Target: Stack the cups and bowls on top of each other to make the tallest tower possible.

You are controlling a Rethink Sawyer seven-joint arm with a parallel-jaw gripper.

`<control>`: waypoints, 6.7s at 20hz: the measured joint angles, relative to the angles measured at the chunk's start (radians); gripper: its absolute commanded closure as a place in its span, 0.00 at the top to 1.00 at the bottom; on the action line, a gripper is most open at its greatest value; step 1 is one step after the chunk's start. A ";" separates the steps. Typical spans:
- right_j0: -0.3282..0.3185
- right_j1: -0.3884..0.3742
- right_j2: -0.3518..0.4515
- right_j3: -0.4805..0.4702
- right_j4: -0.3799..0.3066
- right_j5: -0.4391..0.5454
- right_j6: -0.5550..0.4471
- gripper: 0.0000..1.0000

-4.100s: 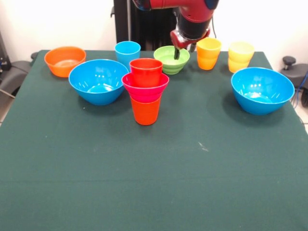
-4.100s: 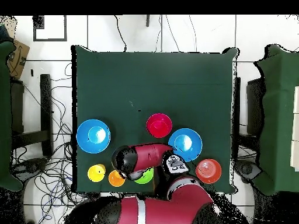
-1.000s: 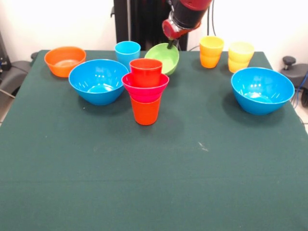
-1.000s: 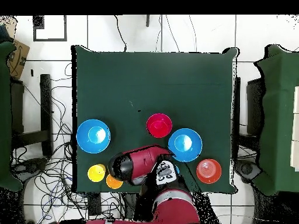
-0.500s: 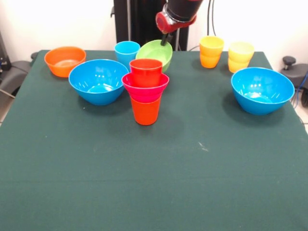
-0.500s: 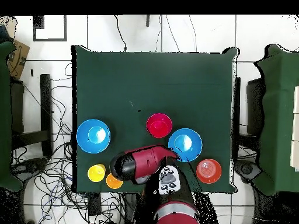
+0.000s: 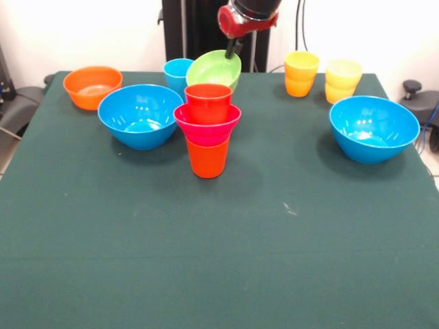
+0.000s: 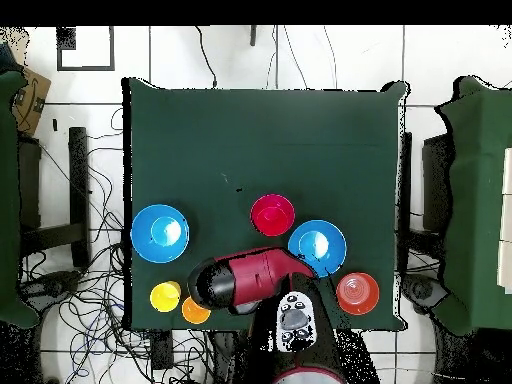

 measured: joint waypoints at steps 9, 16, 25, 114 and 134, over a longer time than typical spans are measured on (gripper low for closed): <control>0.030 -0.069 -0.039 0.004 0.000 0.021 0.000 0.00; 0.099 -0.089 -0.122 0.004 -0.019 0.045 0.000 0.00; 0.151 -0.117 -0.200 0.005 -0.023 0.049 0.003 0.00; 0.180 -0.194 -0.204 -0.194 0.125 -0.111 0.088 0.00; 0.182 -0.132 -0.210 -0.219 0.125 -0.145 0.089 0.00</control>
